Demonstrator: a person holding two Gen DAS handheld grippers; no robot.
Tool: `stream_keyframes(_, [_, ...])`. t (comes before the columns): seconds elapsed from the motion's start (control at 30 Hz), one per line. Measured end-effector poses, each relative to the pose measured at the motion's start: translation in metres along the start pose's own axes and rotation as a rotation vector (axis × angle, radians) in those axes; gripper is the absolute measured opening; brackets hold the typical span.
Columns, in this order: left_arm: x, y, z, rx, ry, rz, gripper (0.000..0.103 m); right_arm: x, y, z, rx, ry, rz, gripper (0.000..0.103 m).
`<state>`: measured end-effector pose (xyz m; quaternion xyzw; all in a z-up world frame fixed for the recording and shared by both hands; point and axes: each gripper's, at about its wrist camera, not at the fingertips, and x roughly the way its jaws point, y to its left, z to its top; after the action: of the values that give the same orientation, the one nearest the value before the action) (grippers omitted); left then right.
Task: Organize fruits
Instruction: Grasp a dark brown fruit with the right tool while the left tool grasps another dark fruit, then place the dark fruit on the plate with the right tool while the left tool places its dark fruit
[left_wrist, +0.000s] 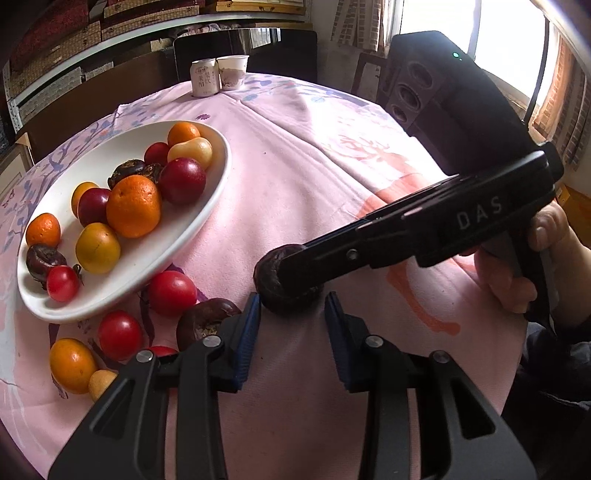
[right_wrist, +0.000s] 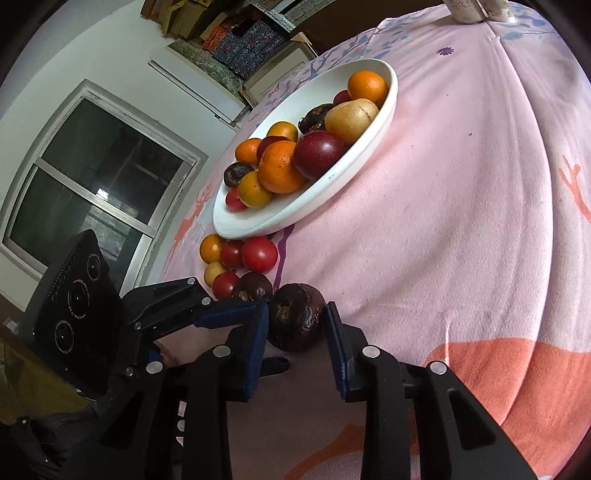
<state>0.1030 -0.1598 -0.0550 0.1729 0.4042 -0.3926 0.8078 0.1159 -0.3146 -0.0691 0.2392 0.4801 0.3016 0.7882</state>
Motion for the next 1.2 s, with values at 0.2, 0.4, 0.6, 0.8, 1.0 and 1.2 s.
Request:
stream_keyframes(0.2, [-0.013,0.003,0.001,-0.014,-0.065,-0.017,0.032,-0.013,0.004,-0.002,0.006,-0.041,0.041,0.032])
stream_keyframes(0.4, [-0.034,0.001,0.01,-0.006,-0.128,0.029,0.032,-0.03,0.022,0.009,-0.03,-0.079,0.047,0.032])
stream_keyframes(0.6, [-0.06,0.037,0.037,-0.043,-0.179,0.12,0.032,-0.031,0.067,0.064,-0.134,-0.105,0.023,0.032])
stream_keyframes(0.8, [-0.046,0.115,0.059,-0.177,-0.114,0.245,0.036,0.004,0.084,0.135,-0.164,-0.136,-0.148,0.061])
stream_keyframes(1.0, [-0.075,0.125,0.019,-0.223,-0.138,0.233,0.037,-0.004,0.06,0.108,-0.121,-0.17,-0.277,0.061])
stream_keyframes(1.2, [-0.073,0.074,-0.043,-0.096,-0.078,0.187,0.039,0.004,0.076,0.019,-0.265,-0.089,-0.271,0.061])
